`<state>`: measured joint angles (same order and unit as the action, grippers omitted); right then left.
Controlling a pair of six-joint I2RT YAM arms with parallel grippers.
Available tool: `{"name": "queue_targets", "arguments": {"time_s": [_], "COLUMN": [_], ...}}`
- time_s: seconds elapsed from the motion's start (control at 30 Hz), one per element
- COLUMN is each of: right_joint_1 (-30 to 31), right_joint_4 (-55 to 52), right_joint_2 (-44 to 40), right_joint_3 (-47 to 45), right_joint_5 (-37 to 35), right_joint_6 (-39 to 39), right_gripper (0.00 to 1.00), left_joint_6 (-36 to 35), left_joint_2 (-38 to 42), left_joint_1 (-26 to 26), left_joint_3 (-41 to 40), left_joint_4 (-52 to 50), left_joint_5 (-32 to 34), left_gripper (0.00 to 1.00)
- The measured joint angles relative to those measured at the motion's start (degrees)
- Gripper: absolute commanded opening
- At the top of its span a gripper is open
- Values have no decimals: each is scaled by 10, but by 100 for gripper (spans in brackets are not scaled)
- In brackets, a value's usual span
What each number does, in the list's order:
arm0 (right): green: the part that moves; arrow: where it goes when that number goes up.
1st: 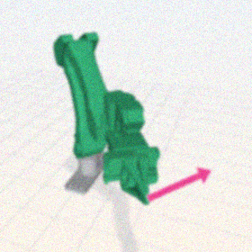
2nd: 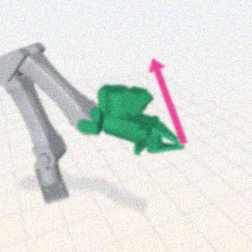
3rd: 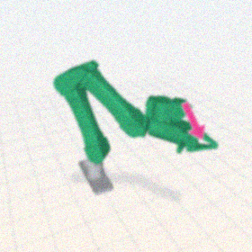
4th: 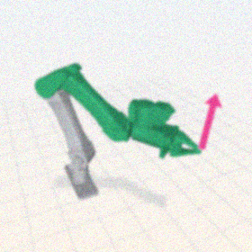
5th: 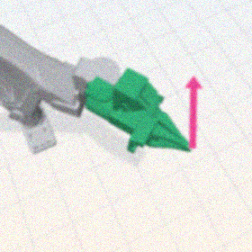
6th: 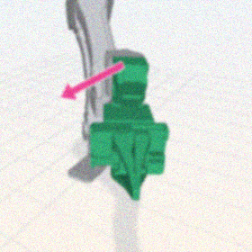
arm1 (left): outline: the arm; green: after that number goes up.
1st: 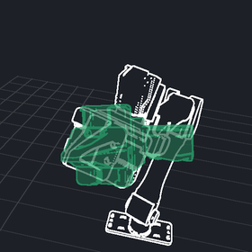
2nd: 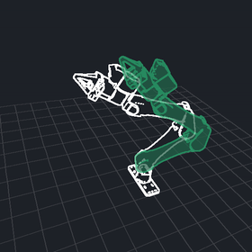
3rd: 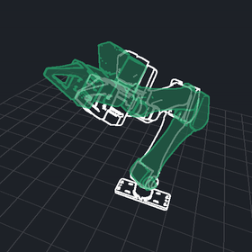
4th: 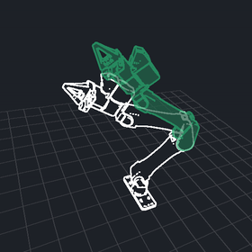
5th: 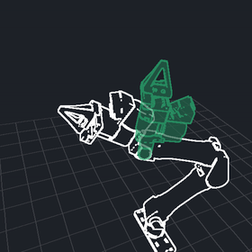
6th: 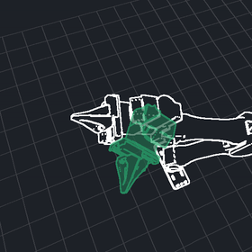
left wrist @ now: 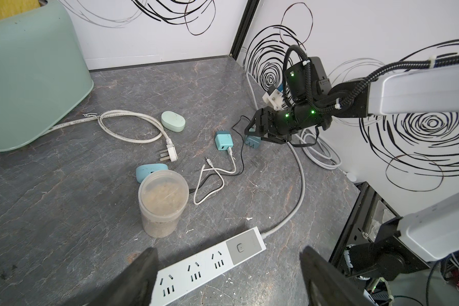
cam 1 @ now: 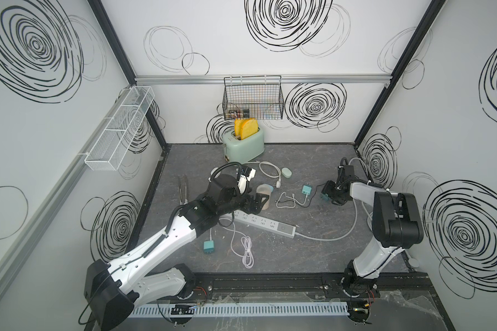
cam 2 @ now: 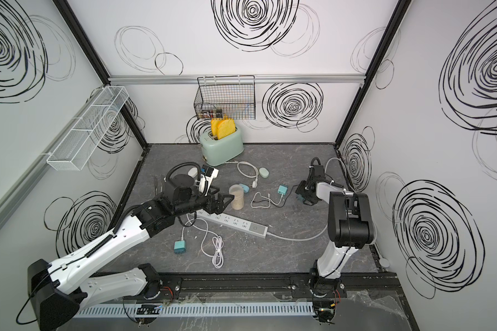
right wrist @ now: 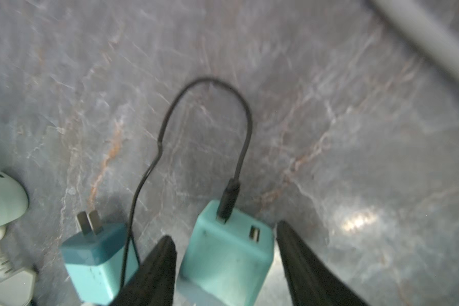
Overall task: Charge the bluetooth headset
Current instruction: Pick up the plug from the center of the board.
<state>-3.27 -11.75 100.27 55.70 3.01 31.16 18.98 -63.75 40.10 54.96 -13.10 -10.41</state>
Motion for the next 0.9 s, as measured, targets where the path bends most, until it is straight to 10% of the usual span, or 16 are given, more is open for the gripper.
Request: {"name": "queue_targets", "arguments": {"time_s": [0.2,0.9], "right_joint_1": [3,60], "right_joint_4": [3,36], "right_joint_2": [5,-232], "right_joint_3": [8,-79], "right_joint_5": [-1,118], "right_joint_6": [-7,-2], "right_gripper": [38,30], "left_joint_6": [0,69], "left_joint_2": [-9,-143], "left_joint_1": [0,67], "left_joint_3": [0,-47], "left_joint_4": [4,261], "left_joint_5": [0,-60], "left_gripper": [87,82]}}
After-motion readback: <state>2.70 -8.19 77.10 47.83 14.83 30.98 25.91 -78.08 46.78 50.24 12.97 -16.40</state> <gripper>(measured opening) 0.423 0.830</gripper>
